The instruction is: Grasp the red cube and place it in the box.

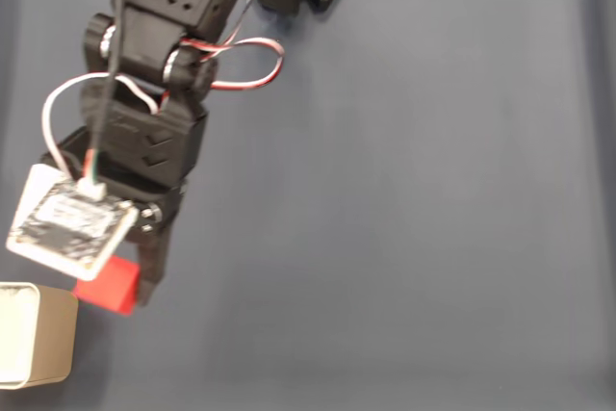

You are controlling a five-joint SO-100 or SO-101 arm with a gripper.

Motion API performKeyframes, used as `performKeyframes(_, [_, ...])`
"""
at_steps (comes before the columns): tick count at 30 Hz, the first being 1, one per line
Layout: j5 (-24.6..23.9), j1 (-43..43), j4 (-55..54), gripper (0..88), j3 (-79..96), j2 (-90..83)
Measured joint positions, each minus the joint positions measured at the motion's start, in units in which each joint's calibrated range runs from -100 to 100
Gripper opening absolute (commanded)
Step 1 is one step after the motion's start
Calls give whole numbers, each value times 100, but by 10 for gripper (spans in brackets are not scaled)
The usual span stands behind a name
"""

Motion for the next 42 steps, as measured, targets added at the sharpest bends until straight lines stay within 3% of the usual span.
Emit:
performKeyframes(19, [-59,527,-48,0,-2740,2327])
performKeyframes(42, [-98,1061,-446,0,-3807,3370])
